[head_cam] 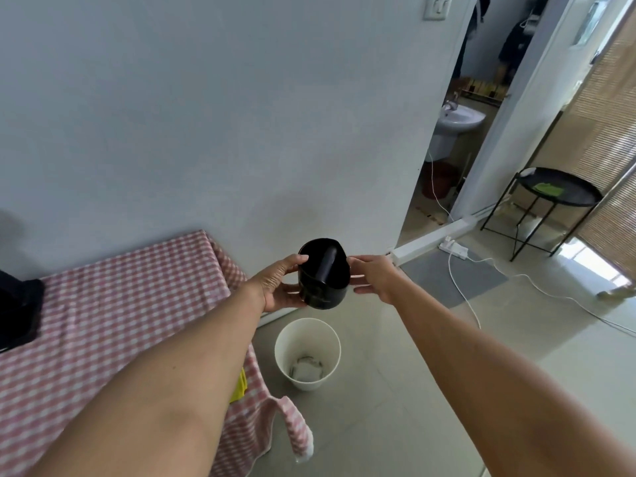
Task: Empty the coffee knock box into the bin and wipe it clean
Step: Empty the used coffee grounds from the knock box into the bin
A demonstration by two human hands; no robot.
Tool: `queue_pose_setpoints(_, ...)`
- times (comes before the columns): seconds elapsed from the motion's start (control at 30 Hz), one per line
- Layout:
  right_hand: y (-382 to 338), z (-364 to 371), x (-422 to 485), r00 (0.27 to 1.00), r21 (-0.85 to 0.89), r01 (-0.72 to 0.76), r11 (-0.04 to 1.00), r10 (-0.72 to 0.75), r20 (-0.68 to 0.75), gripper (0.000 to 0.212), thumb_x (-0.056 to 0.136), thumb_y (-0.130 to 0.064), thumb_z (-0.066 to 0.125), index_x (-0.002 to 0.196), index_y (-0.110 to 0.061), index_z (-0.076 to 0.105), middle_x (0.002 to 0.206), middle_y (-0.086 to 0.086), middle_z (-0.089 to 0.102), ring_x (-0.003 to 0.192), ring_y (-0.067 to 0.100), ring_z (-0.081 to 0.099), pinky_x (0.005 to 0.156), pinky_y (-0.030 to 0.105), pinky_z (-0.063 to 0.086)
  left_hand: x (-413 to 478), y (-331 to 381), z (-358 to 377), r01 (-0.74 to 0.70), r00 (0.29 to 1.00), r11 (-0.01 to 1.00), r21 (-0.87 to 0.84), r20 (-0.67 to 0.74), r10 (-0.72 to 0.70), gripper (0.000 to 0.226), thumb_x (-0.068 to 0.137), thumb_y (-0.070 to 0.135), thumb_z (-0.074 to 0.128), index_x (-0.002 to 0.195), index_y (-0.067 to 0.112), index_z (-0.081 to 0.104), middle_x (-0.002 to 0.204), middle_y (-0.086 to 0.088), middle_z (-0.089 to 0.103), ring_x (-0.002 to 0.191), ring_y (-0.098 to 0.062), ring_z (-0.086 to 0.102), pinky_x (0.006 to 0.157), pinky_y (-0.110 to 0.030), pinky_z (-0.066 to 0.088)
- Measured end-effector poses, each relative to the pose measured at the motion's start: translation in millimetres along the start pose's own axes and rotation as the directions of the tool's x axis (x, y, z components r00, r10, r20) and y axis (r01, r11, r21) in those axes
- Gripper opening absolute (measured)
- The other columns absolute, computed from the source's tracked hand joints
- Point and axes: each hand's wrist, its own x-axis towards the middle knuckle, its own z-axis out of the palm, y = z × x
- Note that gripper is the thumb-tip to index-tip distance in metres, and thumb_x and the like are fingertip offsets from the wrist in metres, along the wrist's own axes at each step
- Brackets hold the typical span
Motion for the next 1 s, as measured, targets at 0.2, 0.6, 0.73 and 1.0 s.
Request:
queue_pose_setpoints(0.2,17.0,-13.3,34.6,0.996,0.019,-0.087,0.996,0.087,-0.034,0.025,0.102,-0.024,0.053,0.125,-0.024,0.065,0.109,0.008,0.068,0.086,0.028,0.063,0.085,0.046,0.057,49.2,-1.7,8.0,0.046,0.998,0.997,-0.062,0.038,-0.044,0.051,0.073,0.028,0.082,0.119,0.013,0.065,0.11,-0.026,0.063,0.101,-0.042,0.064,0.094,-0.053,0.055)
queue_pose_setpoints(0.6,38.2,-6.4,122.9,0.966,0.125,-0.204,0.971,0.22,-0.136,0.027,0.104,-0.024,0.05,0.125,-0.027,0.067,0.115,0.008,0.069,0.091,0.029,0.062,0.085,0.042,0.052,131.5,-9.7,-1.6,0.151,0.984,0.987,-0.053,0.104,-0.145,0.05,0.062,0.024,0.082,0.109,0.016,0.066,0.103,-0.017,0.062,0.091,-0.032,0.063,0.091,-0.044,0.053)
queue_pose_setpoints(0.73,48.6,-4.9,147.1,0.963,0.1,-0.236,0.967,0.247,-0.111,0.029,0.104,-0.024,0.05,0.128,-0.026,0.066,0.116,0.007,0.068,0.091,0.029,0.062,0.083,0.04,0.051,150.2,-11.5,-9.7,0.167,0.984,0.983,-0.071,0.071,-0.162,0.055,0.055,0.033,0.087,0.105,0.021,0.07,0.096,-0.015,0.066,0.085,-0.03,0.064,0.087,-0.043,0.052)
queue_pose_setpoints(1.0,65.5,-5.8,201.3,0.964,0.028,-0.264,0.964,0.263,0.045,0.027,0.104,-0.023,0.05,0.127,-0.026,0.065,0.114,0.004,0.066,0.094,0.03,0.063,0.084,0.04,0.05,175.3,-28.6,-17.3,0.177,0.98,0.976,-0.13,-0.073,-0.187,0.075,0.044,0.04,0.089,0.112,0.015,0.067,0.102,-0.021,0.062,0.084,-0.029,0.061,0.094,-0.044,0.052)
